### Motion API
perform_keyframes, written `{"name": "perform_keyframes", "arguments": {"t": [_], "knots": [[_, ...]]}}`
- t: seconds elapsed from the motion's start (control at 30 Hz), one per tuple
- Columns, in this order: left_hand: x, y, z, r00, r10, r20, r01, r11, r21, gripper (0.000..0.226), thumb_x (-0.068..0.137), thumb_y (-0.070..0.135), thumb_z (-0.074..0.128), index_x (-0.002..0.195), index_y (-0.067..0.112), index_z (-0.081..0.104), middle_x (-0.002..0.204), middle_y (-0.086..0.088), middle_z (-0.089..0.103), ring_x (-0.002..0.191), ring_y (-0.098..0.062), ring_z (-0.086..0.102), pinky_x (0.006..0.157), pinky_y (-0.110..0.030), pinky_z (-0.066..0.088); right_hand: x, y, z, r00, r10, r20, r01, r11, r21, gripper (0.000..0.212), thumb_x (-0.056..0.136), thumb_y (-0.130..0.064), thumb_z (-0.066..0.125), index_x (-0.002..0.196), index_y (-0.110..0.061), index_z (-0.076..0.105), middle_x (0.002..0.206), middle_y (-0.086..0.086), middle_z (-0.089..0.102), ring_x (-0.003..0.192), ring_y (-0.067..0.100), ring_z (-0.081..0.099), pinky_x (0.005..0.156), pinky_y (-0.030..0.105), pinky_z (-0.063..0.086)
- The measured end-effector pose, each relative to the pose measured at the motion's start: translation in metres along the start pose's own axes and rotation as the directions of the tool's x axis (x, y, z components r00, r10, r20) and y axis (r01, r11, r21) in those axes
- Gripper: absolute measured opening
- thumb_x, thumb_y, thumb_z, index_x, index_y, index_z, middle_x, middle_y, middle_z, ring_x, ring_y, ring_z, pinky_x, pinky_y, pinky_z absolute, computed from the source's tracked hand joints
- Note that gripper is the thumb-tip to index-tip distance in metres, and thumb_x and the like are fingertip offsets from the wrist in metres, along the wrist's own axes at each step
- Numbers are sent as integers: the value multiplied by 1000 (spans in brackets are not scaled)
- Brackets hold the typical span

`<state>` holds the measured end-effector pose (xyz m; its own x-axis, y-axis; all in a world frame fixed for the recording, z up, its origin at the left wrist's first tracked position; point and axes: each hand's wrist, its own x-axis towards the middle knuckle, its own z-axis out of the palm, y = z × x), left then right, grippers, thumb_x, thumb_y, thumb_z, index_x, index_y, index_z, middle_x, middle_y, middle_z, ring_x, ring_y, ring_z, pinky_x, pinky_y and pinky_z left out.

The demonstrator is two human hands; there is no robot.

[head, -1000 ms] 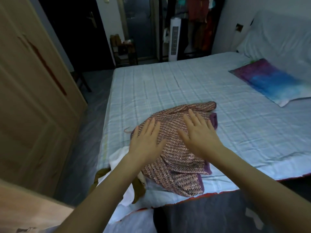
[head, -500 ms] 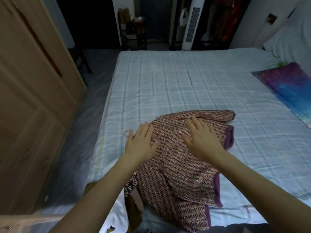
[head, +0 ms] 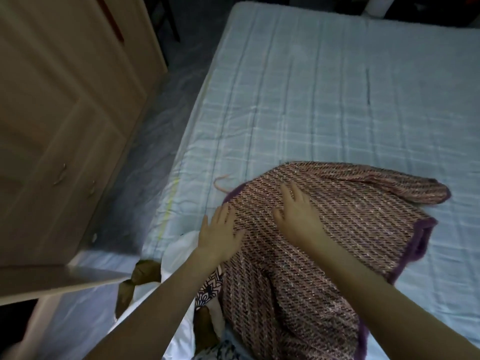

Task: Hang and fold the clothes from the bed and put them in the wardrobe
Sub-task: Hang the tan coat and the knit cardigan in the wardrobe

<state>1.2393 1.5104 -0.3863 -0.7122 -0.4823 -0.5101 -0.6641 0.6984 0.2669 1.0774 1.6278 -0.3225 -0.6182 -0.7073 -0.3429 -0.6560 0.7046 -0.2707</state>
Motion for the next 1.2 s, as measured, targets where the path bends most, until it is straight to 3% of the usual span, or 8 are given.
{"name": "perform_keyframes", "arguments": {"t": [0.17,0.3,0.4,0.57,0.73,0.93,1.07,1.2], "knots": [[51,-21,28,993,-111,35,113,990,-80,69,100,52,28,156,17,9,161,-10,15,147,-27,17,118,-47,14,57,6,45,992,-17,123,16,1000,13,67,97,-36,43,153,-14,13,160,10,13,144,31,20,112,48,29],[83,-26,50,965,-252,68,260,950,-173,52,96,46,35,138,17,43,120,-6,60,114,-26,54,108,-45,30,93,18,74,972,-45,230,45,999,2,65,95,-31,46,152,-18,17,158,11,17,141,31,25,109,48,36],[99,-21,58,920,-373,120,391,878,-276,28,94,36,40,109,20,58,107,1,65,111,-21,56,114,-46,17,113,28,93,944,-65,324,58,998,30,61,96,-27,45,152,-23,20,159,8,16,140,31,27,107,46,38],[117,-20,62,890,-431,151,447,758,-476,31,84,40,61,103,16,55,106,-6,65,101,-27,63,83,-31,45,133,42,114,859,-121,497,100,993,70,61,98,-31,43,153,-20,20,159,3,19,138,29,32,110,41,36],[134,-22,46,893,-322,314,442,753,-487,62,61,58,57,107,19,67,108,-6,69,99,-25,65,84,-31,51,140,44,119,842,-121,525,81,992,99,57,100,-35,39,150,-13,26,160,7,18,140,31,29,114,42,31],[121,13,37,944,-230,236,322,794,-516,33,79,35,58,110,24,64,109,-4,70,100,-25,64,85,-33,50,125,28,94,949,-110,295,41,972,232,51,94,-55,19,113,-22,54,117,1,53,109,23,50,94,45,45],[100,49,35,979,-108,174,185,830,-526,39,85,27,61,123,21,59,111,-7,70,104,-27,64,81,-30,50,105,21,67,971,-20,240,-59,946,320,51,89,-56,44,111,-11,53,109,10,55,103,27,53,92,42,45],[72,82,33,989,21,145,71,796,-602,36,86,23,66,121,18,65,114,-6,71,106,-21,64,80,-22,47,70,28,40,981,80,177,-144,914,380,42,82,-32,67,111,-7,51,107,12,58,102,29,56,83,34,44]]}}
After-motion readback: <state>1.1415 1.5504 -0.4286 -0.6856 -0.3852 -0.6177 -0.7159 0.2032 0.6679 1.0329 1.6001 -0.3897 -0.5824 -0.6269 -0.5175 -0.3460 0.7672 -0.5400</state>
